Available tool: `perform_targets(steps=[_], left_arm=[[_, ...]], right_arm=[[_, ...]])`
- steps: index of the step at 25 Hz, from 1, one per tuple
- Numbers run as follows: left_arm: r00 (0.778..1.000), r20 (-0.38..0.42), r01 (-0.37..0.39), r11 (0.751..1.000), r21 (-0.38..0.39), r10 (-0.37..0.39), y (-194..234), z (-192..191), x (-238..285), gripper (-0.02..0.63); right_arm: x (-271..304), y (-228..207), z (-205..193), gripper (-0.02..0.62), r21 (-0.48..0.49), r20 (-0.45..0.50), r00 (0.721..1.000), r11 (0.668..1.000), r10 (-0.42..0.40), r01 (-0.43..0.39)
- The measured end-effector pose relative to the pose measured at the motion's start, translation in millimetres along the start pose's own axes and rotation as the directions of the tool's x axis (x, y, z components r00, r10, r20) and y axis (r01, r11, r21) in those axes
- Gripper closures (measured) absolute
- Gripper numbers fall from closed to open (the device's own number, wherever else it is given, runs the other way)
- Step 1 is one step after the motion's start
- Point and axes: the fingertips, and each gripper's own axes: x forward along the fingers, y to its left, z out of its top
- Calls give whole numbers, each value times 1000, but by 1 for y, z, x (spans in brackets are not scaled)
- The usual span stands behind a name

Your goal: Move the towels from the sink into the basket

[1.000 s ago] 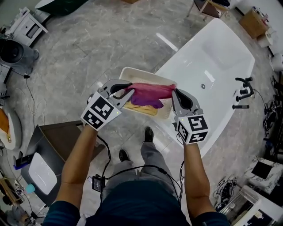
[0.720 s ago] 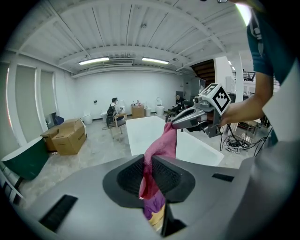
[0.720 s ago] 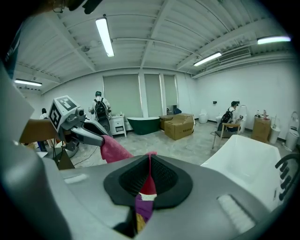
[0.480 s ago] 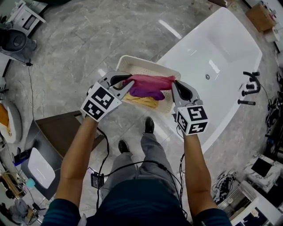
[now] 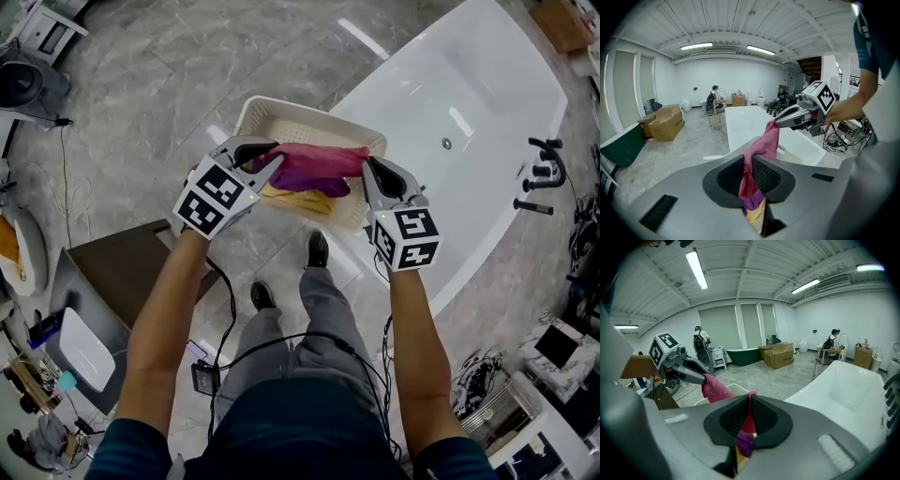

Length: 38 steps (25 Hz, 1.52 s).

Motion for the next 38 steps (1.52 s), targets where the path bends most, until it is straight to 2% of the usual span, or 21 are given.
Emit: perform_targets(steps=[8, 18, 26, 38], left_arm=[[998, -51, 21, 999, -51, -24, 15, -36, 29, 555], [997, -73, 32, 994, -101, -39, 32, -76, 52, 555], [993, -94, 59, 987, -151, -74, 35, -96, 69, 554], [988, -125, 68, 979, -191, -93, 28, -104, 80, 548]], right_arm=[[32, -3, -30, 571, 18, -59, 998, 1000, 9, -8], [69, 0, -60, 571, 20, -130, 991, 1000, 24, -21], [86, -3, -82, 571, 32, -176, 984, 999, 33, -28], [89, -7, -92, 561, 17, -220, 975, 999, 34, -31]])
